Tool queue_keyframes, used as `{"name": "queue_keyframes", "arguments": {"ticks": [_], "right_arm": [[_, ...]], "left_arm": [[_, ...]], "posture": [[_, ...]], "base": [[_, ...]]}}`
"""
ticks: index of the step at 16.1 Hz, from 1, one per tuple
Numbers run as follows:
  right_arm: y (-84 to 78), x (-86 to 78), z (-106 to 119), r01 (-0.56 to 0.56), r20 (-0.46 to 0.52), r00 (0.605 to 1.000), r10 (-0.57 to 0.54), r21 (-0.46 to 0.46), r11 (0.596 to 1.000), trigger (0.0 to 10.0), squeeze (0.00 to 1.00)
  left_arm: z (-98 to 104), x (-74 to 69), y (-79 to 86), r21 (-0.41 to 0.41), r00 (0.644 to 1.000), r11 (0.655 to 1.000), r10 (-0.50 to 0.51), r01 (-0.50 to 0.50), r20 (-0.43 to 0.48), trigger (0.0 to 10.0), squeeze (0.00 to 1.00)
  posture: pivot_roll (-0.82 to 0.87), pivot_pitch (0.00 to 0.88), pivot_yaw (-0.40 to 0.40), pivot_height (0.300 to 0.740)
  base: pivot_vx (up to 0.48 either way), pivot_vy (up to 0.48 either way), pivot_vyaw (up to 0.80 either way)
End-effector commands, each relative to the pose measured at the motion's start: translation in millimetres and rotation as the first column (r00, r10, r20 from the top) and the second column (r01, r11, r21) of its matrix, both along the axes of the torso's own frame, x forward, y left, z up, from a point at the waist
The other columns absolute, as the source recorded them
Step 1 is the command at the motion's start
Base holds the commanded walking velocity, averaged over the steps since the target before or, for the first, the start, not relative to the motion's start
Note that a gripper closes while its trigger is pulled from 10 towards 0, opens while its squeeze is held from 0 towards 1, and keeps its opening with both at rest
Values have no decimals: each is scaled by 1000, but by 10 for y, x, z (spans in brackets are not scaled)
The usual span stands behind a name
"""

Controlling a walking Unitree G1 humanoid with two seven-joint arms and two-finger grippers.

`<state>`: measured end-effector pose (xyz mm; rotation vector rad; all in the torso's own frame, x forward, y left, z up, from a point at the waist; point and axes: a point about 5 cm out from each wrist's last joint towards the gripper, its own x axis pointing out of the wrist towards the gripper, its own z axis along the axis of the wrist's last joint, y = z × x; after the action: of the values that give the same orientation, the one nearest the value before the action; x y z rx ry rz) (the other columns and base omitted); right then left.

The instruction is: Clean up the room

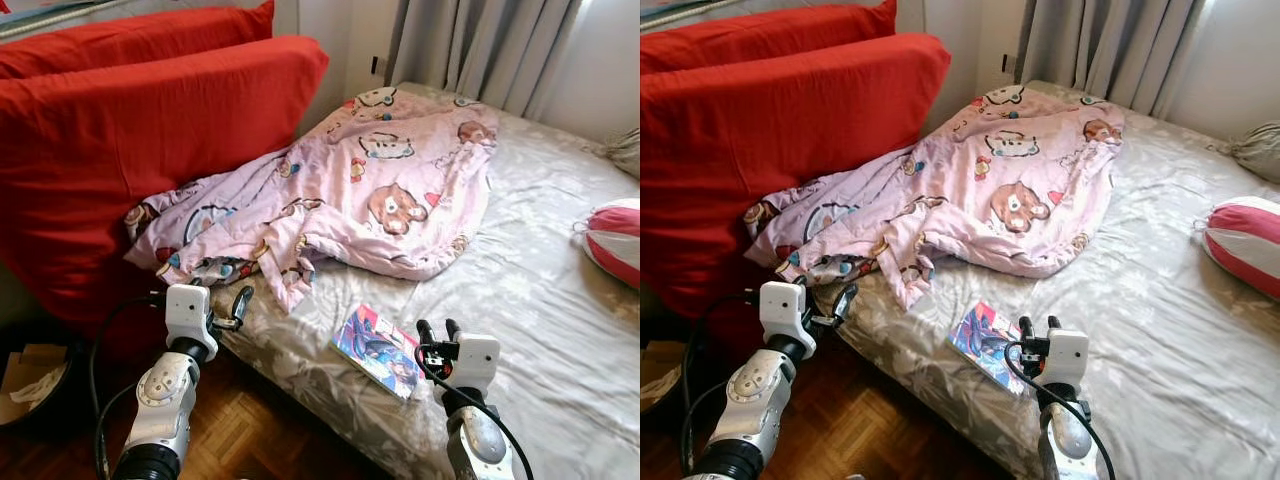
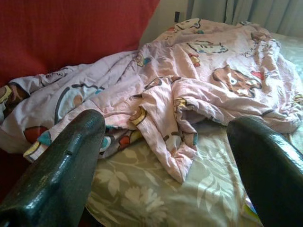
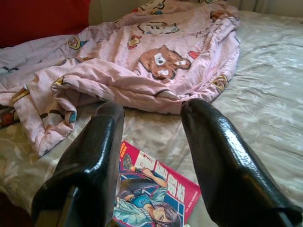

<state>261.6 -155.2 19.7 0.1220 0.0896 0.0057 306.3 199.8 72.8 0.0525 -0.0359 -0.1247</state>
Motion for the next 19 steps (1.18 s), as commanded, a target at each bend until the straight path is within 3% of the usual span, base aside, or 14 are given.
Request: {"name": "queue_keyframes", "arguments": {"ticks": [1, 9, 19], "right_arm": [[-6, -3, 4, 5, 0, 1000, -5, 10, 1000, 10000, 0], [58, 6, -75, -28, -68, 997, 29, 15, 999, 10000, 0], [63, 40, -30, -40, -34, 999, 41, 25, 999, 10000, 0]], "left_arm": [[2, -6, -15, -6, 1000, 1000, -6, 6, -1, 10000, 0], [0, 0, -12, 2, 1000, 1000, -3, 3, -12, 10000, 0], [-43, -3, -27, 25, 999, 1000, 3, -2, -44, 10000, 0]], "posture": [[-27, 109, -36, 671], [-26, 113, -37, 661], [-20, 113, -39, 651]], "base": [[0, 0, 0], [0, 0, 0], [0, 0, 0]]}}
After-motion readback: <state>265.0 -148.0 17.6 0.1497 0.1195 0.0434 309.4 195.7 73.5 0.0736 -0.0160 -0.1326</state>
